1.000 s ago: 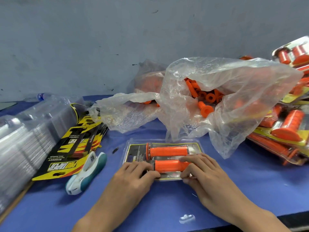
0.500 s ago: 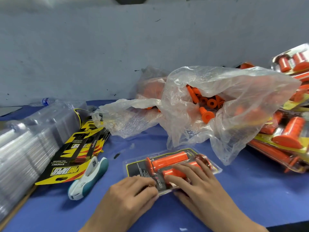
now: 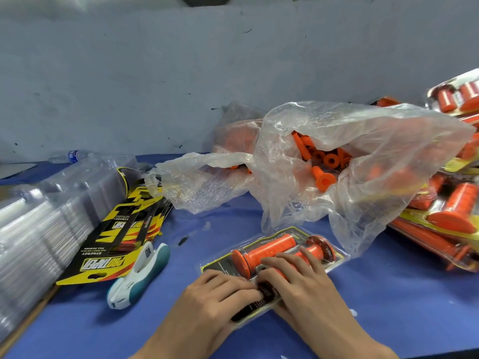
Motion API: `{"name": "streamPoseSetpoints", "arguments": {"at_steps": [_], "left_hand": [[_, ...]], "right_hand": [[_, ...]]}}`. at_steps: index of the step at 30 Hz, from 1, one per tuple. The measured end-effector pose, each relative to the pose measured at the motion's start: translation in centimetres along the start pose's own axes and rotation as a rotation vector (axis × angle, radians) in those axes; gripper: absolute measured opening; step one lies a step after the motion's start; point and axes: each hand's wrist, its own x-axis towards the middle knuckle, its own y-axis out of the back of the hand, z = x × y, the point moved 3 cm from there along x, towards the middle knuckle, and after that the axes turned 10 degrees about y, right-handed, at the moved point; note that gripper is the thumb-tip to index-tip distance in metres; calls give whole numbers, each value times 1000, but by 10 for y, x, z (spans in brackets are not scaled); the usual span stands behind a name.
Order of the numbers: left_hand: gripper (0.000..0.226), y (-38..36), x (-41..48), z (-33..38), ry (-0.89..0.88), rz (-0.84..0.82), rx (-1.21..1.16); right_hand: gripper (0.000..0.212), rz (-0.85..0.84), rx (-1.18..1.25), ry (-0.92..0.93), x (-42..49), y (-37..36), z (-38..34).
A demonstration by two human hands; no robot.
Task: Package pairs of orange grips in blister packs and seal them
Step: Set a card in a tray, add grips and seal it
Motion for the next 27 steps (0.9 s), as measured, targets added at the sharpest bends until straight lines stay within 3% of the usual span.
{"name": "streamPoseSetpoints", "arguments": {"at_steps": [4,12,16,19,23,27], "left_hand": [[23,4,2,-7,9,13,-31],[25,15,-5,-28,94,21,139],[20,10,-5,-9,39,84,242],[22,13,-5,-4,28,99,238],[22,14,-9,-9,24,46,183],[50,8,-16,-16,47,-56,250]], "right_hand": [[17,39,49,1,3,2,1],[21,126,64,80,-2,6,9],[39,145,-51,-17,-5,11,14],[65,71,-18,-40,-6,10,17],[64,75,30,-58,-8,11,20],[65,86,43,-89,-11,9,26]]}}
